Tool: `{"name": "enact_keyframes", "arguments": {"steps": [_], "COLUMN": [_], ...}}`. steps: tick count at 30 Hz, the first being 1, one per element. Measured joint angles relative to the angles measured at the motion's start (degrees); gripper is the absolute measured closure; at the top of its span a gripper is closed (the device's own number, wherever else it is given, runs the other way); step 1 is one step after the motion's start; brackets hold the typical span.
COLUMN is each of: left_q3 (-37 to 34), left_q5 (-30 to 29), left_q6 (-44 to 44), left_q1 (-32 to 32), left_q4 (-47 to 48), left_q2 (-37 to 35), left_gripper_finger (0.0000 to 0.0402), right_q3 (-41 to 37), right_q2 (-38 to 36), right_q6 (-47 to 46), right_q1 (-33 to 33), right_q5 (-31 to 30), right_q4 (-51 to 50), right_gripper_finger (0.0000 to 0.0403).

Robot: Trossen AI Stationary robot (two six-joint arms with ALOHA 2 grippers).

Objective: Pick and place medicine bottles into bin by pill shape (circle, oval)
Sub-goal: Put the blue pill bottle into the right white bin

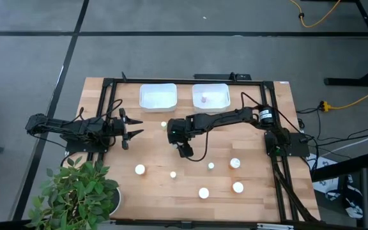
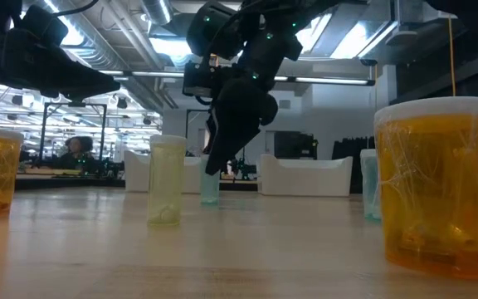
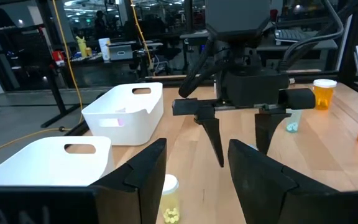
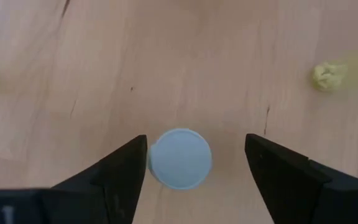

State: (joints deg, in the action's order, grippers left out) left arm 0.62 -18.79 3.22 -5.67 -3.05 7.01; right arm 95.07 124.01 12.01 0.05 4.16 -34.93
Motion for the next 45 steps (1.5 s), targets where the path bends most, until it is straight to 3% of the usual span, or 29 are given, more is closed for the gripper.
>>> {"name": "enact_keyframes", "arguments": {"steps": [16,28,34,39,45], "left_q3": [-0.01,-0.02,-0.02,-0.02,-0.01], "left_q5": [0.0,0.0,0.0,0.0,-0.01], "left_q6": [0.0,-0.02,0.0,0.33,0.35], "left_q1": [0.01,0.0,0.02,0.02,0.02], "left_q4": [-0.01,0.0,-0.01,0.0,-0.01], "left_q2": [-0.01,-0.01,0.0,0.0,-0.02], "left_gripper_finger": [0.0235,0.0235,0.0235,0.0235,0.0235], "right_q3": [1.61,19.28,27.69,31.12,31.09], "right_q2": [-0.02,-0.15,-0.21,-0.22,-0.22], "right_q6": [-7.23,-6.6,-13.23,-16.16,-16.59], "right_q1": [0.13,-4.97,-9.5,-13.74,-19.27], "right_q5": [0.39,-8.6,-15.24,-19.56,-20.35], "right_q4": [-2.87,-25.15,-37.18,-45.18,-53.54], "right_gripper_finger": [0.0294,0.0288,0.0294,0.029,0.0294]}}
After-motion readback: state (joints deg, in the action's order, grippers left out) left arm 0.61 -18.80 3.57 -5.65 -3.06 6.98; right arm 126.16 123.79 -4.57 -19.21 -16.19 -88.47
